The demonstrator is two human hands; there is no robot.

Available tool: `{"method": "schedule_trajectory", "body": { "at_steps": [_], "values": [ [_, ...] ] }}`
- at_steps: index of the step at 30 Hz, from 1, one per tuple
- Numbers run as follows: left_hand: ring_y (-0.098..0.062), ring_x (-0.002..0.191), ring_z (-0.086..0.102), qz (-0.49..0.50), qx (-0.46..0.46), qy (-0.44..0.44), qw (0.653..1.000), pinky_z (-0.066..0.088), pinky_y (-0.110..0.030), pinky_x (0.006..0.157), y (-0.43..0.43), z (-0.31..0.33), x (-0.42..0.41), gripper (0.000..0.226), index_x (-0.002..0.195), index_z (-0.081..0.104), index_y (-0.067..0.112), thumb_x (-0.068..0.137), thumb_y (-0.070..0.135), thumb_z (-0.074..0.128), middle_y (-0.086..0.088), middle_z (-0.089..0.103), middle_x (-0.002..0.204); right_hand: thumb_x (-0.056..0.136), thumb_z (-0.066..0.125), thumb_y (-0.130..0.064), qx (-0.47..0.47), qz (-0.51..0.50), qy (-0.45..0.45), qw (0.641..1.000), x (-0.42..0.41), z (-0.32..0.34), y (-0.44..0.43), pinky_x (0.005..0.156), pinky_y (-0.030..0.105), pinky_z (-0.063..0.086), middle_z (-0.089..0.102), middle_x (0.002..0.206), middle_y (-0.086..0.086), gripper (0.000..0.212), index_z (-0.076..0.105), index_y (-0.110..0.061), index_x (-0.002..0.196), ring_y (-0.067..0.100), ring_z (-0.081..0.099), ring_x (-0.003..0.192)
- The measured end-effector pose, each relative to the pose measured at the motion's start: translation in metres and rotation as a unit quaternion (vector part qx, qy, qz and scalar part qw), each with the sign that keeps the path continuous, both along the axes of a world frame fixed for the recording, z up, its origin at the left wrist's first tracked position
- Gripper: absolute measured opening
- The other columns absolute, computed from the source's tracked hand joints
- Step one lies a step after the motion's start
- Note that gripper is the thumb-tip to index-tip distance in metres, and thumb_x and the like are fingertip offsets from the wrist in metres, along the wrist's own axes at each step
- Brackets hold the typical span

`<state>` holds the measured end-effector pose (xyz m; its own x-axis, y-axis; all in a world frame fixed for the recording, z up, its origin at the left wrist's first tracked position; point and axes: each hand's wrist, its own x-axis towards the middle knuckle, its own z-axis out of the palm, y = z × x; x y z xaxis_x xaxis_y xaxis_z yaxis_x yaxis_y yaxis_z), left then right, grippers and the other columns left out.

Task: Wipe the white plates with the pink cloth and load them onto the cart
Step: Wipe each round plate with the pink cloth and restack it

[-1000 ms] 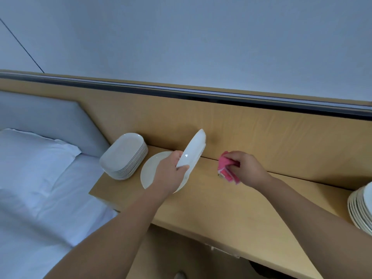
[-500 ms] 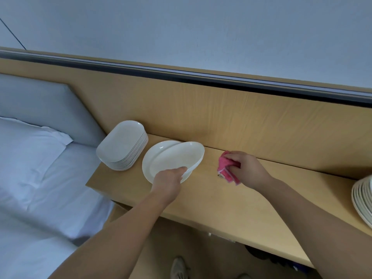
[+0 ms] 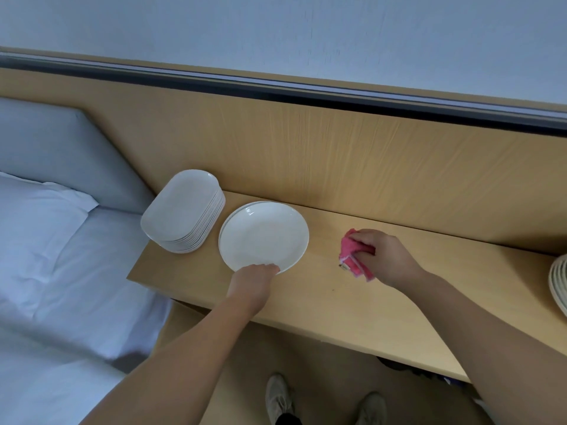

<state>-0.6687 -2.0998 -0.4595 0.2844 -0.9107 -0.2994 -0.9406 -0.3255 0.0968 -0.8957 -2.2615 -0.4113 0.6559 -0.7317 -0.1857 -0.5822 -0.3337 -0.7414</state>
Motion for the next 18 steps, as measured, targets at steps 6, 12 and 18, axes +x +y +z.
{"method": "schedule_trajectory", "body": {
  "at_steps": [6,12,18],
  "values": [
    [-0.022,0.107,0.059,-0.006,0.005,0.045,0.999,0.052,-0.037,0.089,-0.003,-0.006,0.008,0.039,0.129,0.054,0.024,0.099,0.011,0.033,0.002,0.063,0.121,0.083,0.057,-0.002,-0.013,-0.010,0.000,1.000,0.001,-0.003,0.004,0.067,0.030,0.053,0.064,0.095,-0.002,0.028,0.071,-0.019,0.101,0.016,0.061,0.084],
    [-0.016,0.099,0.058,0.003,0.022,0.059,0.998,0.052,-0.033,0.086,-0.010,-0.008,0.017,0.023,0.108,0.060,0.025,0.100,0.022,0.039,0.006,0.063,0.109,0.082,0.057,-0.002,-0.015,-0.036,-0.004,0.999,-0.009,-0.003,0.003,0.067,0.035,0.054,0.064,0.091,-0.001,0.027,0.070,-0.021,0.095,0.017,0.060,0.081],
    [-0.017,0.095,0.061,-0.036,-0.057,0.085,0.994,0.052,-0.032,0.081,-0.047,0.014,-0.016,0.023,0.108,0.061,0.020,0.099,0.034,0.044,0.004,0.064,0.102,0.080,0.053,0.004,0.000,-0.080,-0.027,0.996,-0.036,0.013,0.005,0.053,0.031,0.052,0.064,0.086,0.002,0.031,0.070,-0.022,0.084,0.023,0.062,0.069]
  ]
}}
